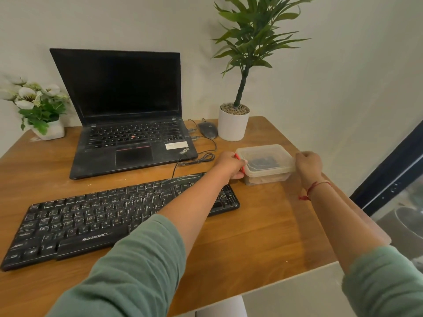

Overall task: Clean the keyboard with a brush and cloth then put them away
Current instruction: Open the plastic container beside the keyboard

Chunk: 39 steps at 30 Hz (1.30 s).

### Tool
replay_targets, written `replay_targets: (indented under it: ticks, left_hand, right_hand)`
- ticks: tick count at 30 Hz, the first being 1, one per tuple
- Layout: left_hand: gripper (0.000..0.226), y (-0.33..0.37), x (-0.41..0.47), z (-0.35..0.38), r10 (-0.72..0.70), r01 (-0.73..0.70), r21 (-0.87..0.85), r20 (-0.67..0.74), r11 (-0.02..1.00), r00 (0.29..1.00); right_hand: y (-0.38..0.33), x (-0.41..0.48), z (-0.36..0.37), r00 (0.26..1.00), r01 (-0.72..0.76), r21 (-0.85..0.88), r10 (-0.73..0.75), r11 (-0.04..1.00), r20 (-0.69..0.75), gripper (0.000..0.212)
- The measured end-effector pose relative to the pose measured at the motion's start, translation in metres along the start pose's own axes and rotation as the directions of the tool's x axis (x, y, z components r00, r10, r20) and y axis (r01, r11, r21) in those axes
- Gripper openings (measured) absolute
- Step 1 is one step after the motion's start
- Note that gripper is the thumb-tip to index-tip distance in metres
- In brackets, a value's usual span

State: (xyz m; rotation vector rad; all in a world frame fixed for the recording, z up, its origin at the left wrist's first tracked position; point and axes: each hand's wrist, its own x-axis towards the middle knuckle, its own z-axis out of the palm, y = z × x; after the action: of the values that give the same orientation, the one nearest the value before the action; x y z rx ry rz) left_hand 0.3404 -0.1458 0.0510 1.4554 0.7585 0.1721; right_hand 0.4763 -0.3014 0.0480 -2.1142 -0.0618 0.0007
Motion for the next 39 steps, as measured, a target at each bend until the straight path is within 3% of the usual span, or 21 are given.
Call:
replay_targets:
  ticks: [2, 4, 8, 12, 14, 16, 18, 20, 22, 24, 28, 33, 36, 39]
  left_hand:
    - [0.019, 0.001, 0.0, -0.001, -0.025, 0.025, -0.03, 0.009, 0.999, 1.0]
    - [0.022, 0.005, -0.001, 0.0, -0.032, 0.033, -0.028, 0.019, 0.999, 0.999]
    - [0.031, 0.01, 0.0, 0.002, -0.047, 0.047, -0.021, 0.002, 0.999, 0.999]
    - [0.051, 0.0, 0.001, -0.003, -0.094, 0.098, -0.149, 0.036, 0.984, 0.995]
    - [0.062, -0.002, -0.002, -0.005, -0.091, 0.099, -0.182, 0.054, 0.978, 0.994]
    - [0.068, -0.001, -0.005, -0.009, -0.069, 0.077, -0.163, 0.056, 0.984, 0.996]
    - [0.07, 0.0, -0.005, -0.013, -0.046, 0.055, -0.093, 0.1, 0.994, 0.994]
    - [0.072, 0.002, -0.008, -0.017, -0.017, 0.008, 0.046, 0.188, 0.999, 0.982]
    - [0.078, 0.0, -0.009, -0.02, 0.008, -0.067, 0.239, 0.24, 0.969, 0.971]
    - [0.082, -0.004, -0.008, -0.02, 0.062, -0.141, 0.377, 0.214, 0.915, 0.975]
    - [0.065, -0.012, 0.001, -0.019, 0.127, -0.18, 0.411, 0.152, 0.894, 0.98]
    - [0.052, -0.01, 0.002, -0.019, 0.159, -0.2, 0.462, 0.126, 0.864, 0.979]
    - [0.06, -0.009, 0.001, -0.018, 0.141, -0.178, 0.44, 0.115, 0.88, 0.983]
    - [0.062, -0.004, -0.002, -0.018, 0.108, -0.152, 0.437, 0.123, 0.886, 0.987]
  right_hand:
    - [-0.003, -0.011, 0.004, 0.979, 0.204, -0.091, -0.203, 0.975, 0.017, 0.03]
    - [-0.002, -0.016, 0.014, 0.946, 0.317, -0.199, -0.295, 0.928, 0.132, 0.034]
    - [0.004, -0.018, 0.018, 0.927, 0.365, -0.251, -0.324, 0.897, 0.19, 0.04]
    - [0.001, -0.02, 0.016, 0.922, 0.38, -0.29, -0.333, 0.879, 0.199, 0.039]
    - [0.0, -0.024, 0.016, 0.899, 0.438, -0.388, -0.397, 0.811, 0.185, 0.037]
    - [-0.002, -0.033, 0.014, 0.808, 0.57, -0.453, -0.566, 0.686, 0.16, 0.032]
    - [-0.007, -0.047, 0.015, 0.687, 0.72, -0.353, -0.689, 0.598, 0.233, 0.027]
    - [-0.012, -0.062, 0.02, 0.567, 0.824, -0.268, -0.714, 0.5, 0.411, 0.03]
    - [-0.013, -0.071, 0.027, 0.497, 0.867, -0.298, -0.707, 0.399, 0.503, 0.036]
    - [-0.015, -0.075, 0.028, 0.5, 0.865, -0.329, -0.71, 0.38, 0.496, 0.038]
    - [-0.022, -0.082, 0.028, 0.53, 0.846, -0.371, -0.674, 0.382, 0.514, 0.035]
    - [-0.02, -0.09, 0.027, 0.494, 0.853, -0.441, -0.706, 0.279, 0.508, 0.033]
    - [-0.02, -0.094, 0.028, 0.454, 0.858, -0.47, -0.732, 0.206, 0.507, 0.022]
    - [-0.021, -0.094, 0.031, 0.494, 0.857, -0.406, -0.734, 0.318, 0.467, 0.022]
